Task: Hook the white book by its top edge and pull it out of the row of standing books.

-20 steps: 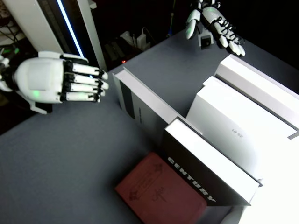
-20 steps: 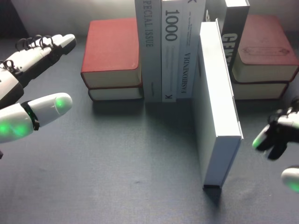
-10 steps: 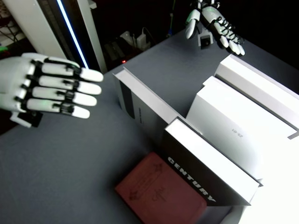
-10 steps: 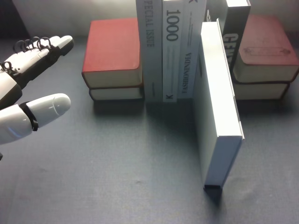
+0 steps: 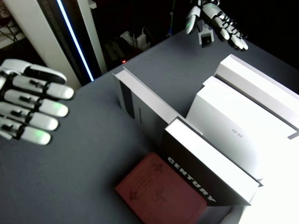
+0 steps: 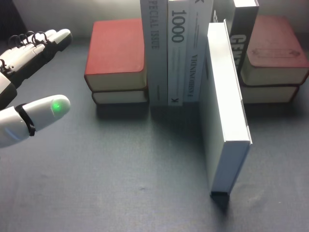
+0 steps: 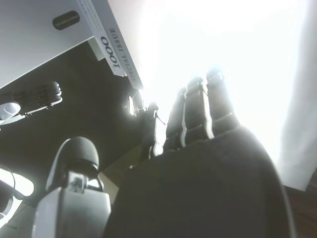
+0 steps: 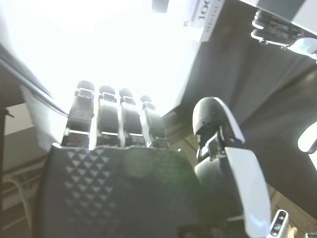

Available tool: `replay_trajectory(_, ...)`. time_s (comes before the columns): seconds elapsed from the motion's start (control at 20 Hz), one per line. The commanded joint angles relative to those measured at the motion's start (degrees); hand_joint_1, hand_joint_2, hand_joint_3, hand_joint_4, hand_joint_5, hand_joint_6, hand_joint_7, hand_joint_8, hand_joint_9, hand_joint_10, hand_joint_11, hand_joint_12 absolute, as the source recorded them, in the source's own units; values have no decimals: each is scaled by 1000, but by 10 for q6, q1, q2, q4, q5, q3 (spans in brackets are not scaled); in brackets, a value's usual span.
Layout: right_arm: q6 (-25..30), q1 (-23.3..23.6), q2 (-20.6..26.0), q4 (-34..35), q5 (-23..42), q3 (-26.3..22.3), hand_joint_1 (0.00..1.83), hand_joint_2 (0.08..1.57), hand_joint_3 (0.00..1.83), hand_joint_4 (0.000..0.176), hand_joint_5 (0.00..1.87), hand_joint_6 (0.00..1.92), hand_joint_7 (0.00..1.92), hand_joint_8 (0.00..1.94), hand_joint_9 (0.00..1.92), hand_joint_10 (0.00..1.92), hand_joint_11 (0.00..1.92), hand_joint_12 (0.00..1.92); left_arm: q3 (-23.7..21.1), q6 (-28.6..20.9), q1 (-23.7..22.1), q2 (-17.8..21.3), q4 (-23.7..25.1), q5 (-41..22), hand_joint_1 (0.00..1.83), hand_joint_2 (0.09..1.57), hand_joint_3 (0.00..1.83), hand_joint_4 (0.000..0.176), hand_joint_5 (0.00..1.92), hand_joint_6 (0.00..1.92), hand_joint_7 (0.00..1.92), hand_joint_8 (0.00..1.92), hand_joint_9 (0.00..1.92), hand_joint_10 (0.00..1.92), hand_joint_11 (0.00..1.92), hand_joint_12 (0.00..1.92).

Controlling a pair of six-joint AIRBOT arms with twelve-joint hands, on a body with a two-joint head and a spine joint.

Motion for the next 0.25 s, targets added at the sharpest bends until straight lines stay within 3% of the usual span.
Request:
replay_trajectory(0.0,2,4,8,6,77,3,46,1475,0,0,0,0,0,0,0,0,0,0,-2,-1,-3,6,-12,-84,183,1291,1,176,0,0,0,0,0,0,0,0)
replay_trajectory(0.15,2,6,21,6,77,3,77,1483,3,0,0,0,0,0,0,0,0,0,-8,1,12,9,-27,-114,105,1307,7,176,0,0,0,0,0,0,0,0)
replay_trajectory(0.2,2,9,25,6,77,3,165,1487,1,0,0,0,0,0,0,0,0,0,-10,1,19,13,-35,-129,206,1290,0,176,0,0,0,0,0,0,0,0)
